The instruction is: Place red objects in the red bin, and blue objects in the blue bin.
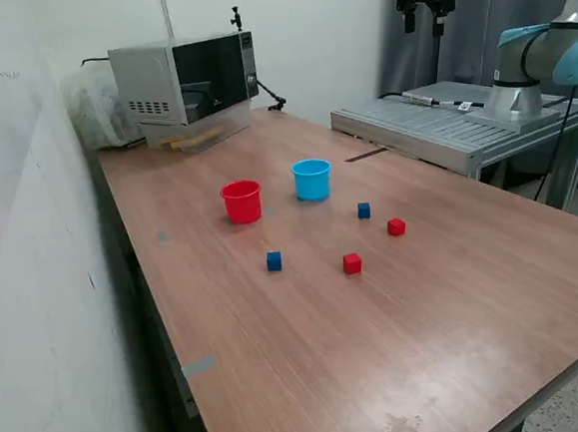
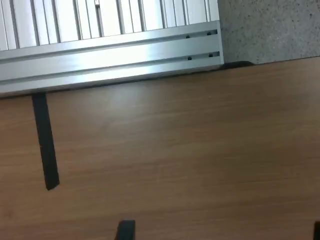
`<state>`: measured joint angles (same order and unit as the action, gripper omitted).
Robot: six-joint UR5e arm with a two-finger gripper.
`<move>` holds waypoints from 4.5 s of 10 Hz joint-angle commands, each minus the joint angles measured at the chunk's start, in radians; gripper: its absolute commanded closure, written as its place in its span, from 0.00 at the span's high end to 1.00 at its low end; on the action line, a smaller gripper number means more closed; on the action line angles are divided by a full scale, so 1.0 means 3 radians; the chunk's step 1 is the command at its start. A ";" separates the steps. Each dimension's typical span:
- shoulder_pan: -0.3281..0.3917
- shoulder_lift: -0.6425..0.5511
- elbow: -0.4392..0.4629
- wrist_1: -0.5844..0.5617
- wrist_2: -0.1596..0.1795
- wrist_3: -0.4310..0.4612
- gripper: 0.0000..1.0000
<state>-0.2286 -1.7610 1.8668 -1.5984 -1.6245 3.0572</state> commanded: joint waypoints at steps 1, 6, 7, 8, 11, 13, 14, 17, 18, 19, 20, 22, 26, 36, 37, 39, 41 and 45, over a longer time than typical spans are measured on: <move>0.0000 0.0000 0.0000 0.0000 0.0000 0.0000 1.00; 0.0000 0.0000 0.0000 0.0000 0.0000 0.0000 1.00; 0.0000 0.0000 0.0000 0.0000 0.0000 0.0000 1.00; 0.0000 0.0000 0.0000 0.0000 0.0000 0.0000 1.00; 0.0000 0.0000 0.0000 0.0000 0.0000 0.0000 1.00; 0.0000 0.0000 0.0000 0.0000 0.0000 0.0000 1.00; 0.0000 0.0000 0.0000 0.0000 0.0000 0.0000 1.00; 0.0000 0.0000 0.0000 0.0000 0.0000 0.0000 1.00; 0.0000 -0.0005 0.0000 0.0000 0.0000 0.0000 1.00; 0.0000 0.0000 0.0000 0.0000 0.0000 0.0000 1.00; 0.0000 0.0000 0.0000 0.0000 0.0000 0.0000 1.00; 0.0000 0.0000 0.0000 0.0000 0.0000 0.0000 1.00; 0.0030 -0.0005 -0.0015 -0.0005 0.0005 -0.0015 1.00; 0.0662 0.0893 -0.0097 -0.1389 0.0287 -0.0341 1.00; 0.0761 0.1168 -0.0107 -0.1431 0.0221 -0.0469 1.00; 0.0772 0.1406 -0.0082 -0.1691 0.0210 -0.0552 1.00; 0.0813 0.1376 0.0173 -0.1968 0.0240 -0.0817 1.00; 0.0818 0.1803 0.0190 -0.2484 0.0251 -0.1315 1.00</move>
<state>0.0118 -1.3035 1.9187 -2.2484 -1.5510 2.8037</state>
